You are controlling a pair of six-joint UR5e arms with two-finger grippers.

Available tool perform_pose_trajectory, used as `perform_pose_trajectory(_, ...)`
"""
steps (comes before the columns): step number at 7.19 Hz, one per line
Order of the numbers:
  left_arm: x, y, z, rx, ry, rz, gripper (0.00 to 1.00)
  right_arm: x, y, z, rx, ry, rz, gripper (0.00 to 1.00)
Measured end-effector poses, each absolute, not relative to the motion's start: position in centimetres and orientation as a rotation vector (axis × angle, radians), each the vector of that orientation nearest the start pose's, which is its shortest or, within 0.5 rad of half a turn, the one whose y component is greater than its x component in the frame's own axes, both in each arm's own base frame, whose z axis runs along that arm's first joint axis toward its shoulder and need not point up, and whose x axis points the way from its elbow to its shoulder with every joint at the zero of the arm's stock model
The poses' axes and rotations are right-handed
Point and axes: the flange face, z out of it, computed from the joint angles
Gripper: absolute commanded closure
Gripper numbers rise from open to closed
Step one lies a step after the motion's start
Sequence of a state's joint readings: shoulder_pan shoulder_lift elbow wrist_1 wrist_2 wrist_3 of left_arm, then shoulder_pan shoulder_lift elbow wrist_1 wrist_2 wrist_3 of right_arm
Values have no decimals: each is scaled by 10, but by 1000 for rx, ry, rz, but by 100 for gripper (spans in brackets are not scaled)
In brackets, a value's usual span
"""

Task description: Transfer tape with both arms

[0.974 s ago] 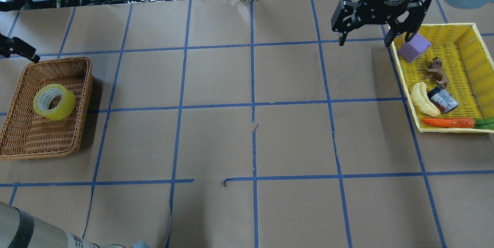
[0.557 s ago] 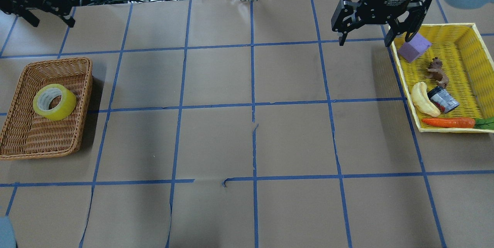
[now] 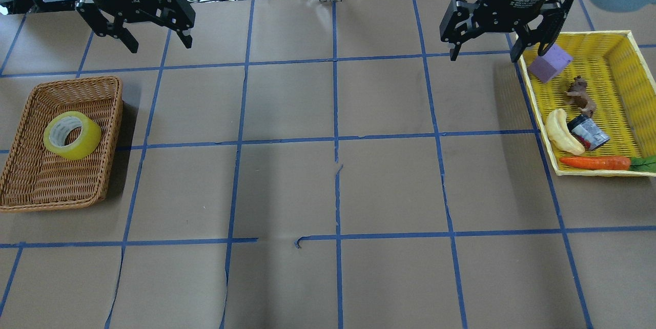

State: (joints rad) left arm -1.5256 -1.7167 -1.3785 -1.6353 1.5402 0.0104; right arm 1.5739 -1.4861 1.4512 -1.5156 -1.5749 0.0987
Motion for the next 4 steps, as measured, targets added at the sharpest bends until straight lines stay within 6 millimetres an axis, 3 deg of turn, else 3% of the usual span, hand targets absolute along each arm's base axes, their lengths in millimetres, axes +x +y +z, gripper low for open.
perform_pose_trajectory(4,-122,-525,482,-49,3177,70,0,134,-525,498,150,3143,31,0)
